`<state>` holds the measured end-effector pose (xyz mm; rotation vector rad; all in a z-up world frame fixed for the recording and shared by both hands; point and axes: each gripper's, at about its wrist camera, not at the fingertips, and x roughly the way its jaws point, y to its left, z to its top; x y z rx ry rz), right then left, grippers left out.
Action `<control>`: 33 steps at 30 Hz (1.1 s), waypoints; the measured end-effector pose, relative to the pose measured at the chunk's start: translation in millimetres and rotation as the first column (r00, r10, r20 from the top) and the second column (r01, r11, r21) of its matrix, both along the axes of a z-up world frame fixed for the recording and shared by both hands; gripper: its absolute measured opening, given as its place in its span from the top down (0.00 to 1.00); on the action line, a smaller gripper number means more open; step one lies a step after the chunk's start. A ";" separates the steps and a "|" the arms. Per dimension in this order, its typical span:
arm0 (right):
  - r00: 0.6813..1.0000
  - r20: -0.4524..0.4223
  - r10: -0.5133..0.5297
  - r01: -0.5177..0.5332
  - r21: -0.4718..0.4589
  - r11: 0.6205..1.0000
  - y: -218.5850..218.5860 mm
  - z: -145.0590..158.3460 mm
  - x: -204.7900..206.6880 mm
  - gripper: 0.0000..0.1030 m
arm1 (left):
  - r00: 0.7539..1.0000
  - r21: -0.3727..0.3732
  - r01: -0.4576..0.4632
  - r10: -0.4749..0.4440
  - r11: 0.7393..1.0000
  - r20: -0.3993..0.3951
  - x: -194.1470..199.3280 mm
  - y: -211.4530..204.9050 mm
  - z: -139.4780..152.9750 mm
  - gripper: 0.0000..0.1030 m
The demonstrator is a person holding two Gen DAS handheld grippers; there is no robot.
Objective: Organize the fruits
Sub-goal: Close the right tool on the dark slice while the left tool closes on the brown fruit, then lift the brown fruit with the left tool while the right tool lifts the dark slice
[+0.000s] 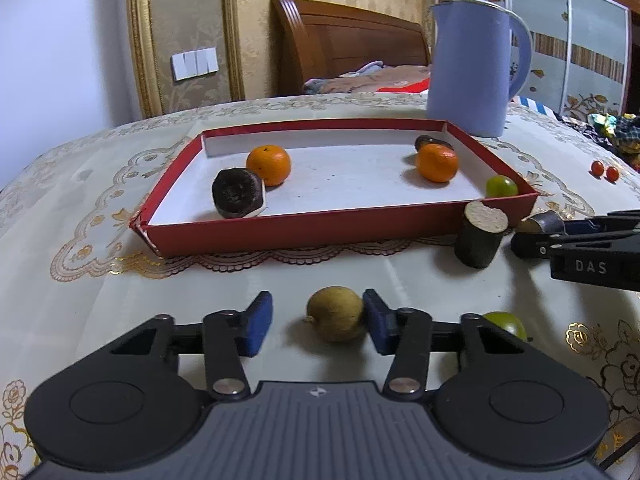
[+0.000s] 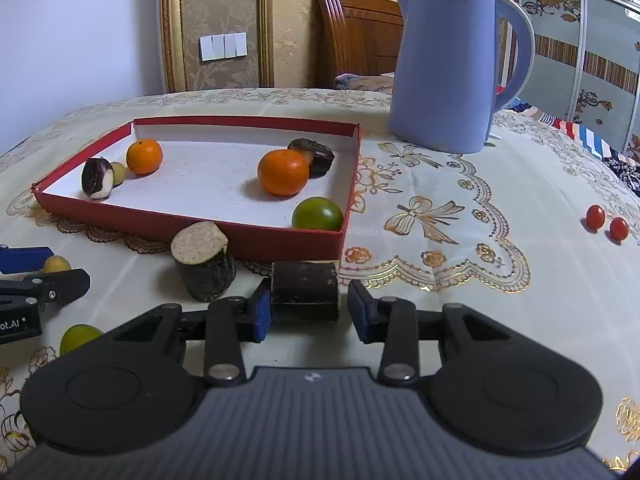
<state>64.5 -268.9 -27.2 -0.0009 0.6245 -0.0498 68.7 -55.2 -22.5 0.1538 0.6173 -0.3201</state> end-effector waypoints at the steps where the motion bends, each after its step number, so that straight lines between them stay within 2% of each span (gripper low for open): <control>1: 1.000 0.001 0.001 -0.001 0.000 1.000 0.0 0.0 -0.1 0.65 | 1.000 0.002 0.004 -0.004 1.000 0.002 -0.4 -0.5 0.1 0.58; 5: 1.000 0.002 0.007 -0.007 -0.002 1.000 0.8 0.0 -0.4 0.66 | 1.000 0.000 0.017 -0.017 1.000 0.004 -2.0 -1.8 -0.1 0.68; 8: 1.000 0.004 0.015 -0.015 -0.004 1.000 1.8 0.2 -0.5 0.70 | 1.000 -0.002 0.021 -0.021 1.000 0.005 -2.0 -1.9 0.1 0.70; 22: 0.999 0.031 -0.018 0.017 0.050 0.999 -8.3 1.6 -4.8 0.70 | 1.000 -0.018 0.013 -0.013 1.000 0.014 -2.8 0.7 1.6 0.70; 24: 0.998 0.054 -0.038 0.034 0.080 0.996 -13.8 2.8 -8.4 0.70 | 0.999 -0.045 0.013 -0.011 0.999 0.041 -6.8 5.9 5.2 0.70; 27: 0.993 0.096 -0.068 0.056 0.124 0.991 -22.3 5.3 -15.7 0.70 | 0.990 -0.083 -0.002 0.013 0.997 0.138 -18.9 15.4 13.3 0.70; 29: 0.990 0.120 -0.078 0.063 0.128 0.990 -23.6 6.9 -19.5 0.70 | 0.985 -0.098 -0.006 0.023 0.995 0.172 -23.2 18.6 16.1 0.70; 33: 0.986 0.141 -0.087 0.068 0.131 0.989 -25.0 8.9 -22.9 0.70 | 0.989 -0.132 -0.015 0.034 0.991 0.145 -19.6 27.0 17.8 0.70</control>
